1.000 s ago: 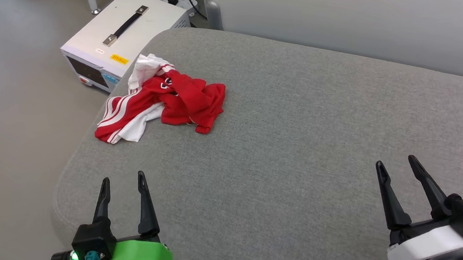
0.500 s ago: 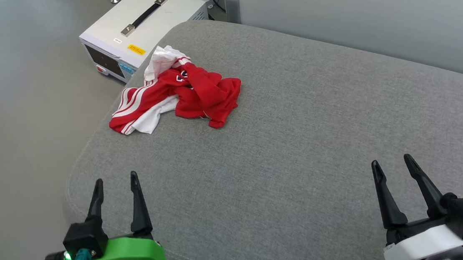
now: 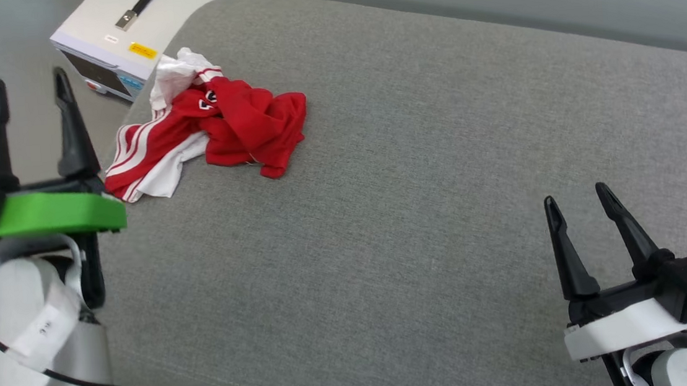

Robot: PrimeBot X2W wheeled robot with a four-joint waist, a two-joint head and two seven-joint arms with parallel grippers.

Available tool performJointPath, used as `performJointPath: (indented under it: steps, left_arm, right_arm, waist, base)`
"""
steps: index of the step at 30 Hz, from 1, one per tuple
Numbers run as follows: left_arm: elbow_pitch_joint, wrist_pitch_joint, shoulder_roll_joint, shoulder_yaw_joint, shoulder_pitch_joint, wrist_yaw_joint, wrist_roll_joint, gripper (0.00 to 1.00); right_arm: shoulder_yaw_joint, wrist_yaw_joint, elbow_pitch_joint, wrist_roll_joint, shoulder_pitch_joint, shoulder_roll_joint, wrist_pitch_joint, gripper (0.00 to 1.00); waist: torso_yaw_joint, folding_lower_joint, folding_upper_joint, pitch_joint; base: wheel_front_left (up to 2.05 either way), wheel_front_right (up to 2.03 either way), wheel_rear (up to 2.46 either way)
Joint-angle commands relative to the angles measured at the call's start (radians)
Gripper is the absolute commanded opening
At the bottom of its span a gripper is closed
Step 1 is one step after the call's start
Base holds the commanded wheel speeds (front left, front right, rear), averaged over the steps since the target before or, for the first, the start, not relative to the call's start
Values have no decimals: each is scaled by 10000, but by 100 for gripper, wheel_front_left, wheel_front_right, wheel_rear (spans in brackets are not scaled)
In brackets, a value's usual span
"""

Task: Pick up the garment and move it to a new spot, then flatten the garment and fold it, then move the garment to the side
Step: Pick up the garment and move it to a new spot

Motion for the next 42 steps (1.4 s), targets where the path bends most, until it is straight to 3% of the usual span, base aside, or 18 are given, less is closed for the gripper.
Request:
performJointPath:
  steps: [1, 5, 11, 16, 20, 24, 30, 36, 42]
  left_arm:
    - [133, -55, 193, -18, -490, -59, -126, 100]
    - [782, -55, 833, -406, -1466, -83, -705, 100]
    - [2306, 466, 2349, -2051, -2785, -87, -2291, 100]
    - [3205, 2797, 3584, -3992, -3806, -88, -4046, 100]
    - [3596, 4605, 4205, -5007, -4401, -89, -5163, 100]
    - [3903, 6631, 4553, -5878, -4838, -89, -6038, 100]
    - [4473, 8812, 4726, -6871, -5199, -89, -6615, 100]
    - [5197, 9792, 4519, -7797, -5161, -89, -6759, 100]
    - [5513, 9765, 4284, -8382, -5037, -90, -7012, 100]
  right_arm:
    - [-48, -7, -93, -71, -251, -75, -90, 100]
    - [-2, -7, -209, -96, -544, -199, -90, 100]
    - [1, -7, -372, -113, -857, -287, -90, 100]
    - [-66, -7, -505, -140, -1002, -348, -90, 100]
    - [-109, -7, -601, -129, -1137, -395, -90, 100]
    - [-111, -7, -658, -117, -1297, -424, -90, 100]
    - [-140, -7, -710, -117, -1481, -464, -90, 100]
    - [-92, -7, -648, -77, -1666, -464, -90, 100]
    - [-48, -7, -572, -31, -1743, -430, -90, 100]
  waist:
    - [-725, -1, 0, 785]
    - [-1130, -1, 0, 1288]
    - [-1567, -1, 0, 1752]
    - [-1908, -1, 0, 2063]
    - [-2115, -1, 0, 2353]
    - [-2302, -1, 0, 2646]
    - [-2493, -1, 0, 3063]
    - [-2642, -1, 0, 3424]
    - [-2732, -1, 0, 3448]
  base:
    - [0, 0, 0]
    - [0, 0, 0]
    - [0, 0, 0]
    - [0, 0, 0]
    - [0, 0, 0]
    - [0, 0, 0]
    - [0, 0, 0]
    - [0, 0, 0]
    - [0, 0, 0]
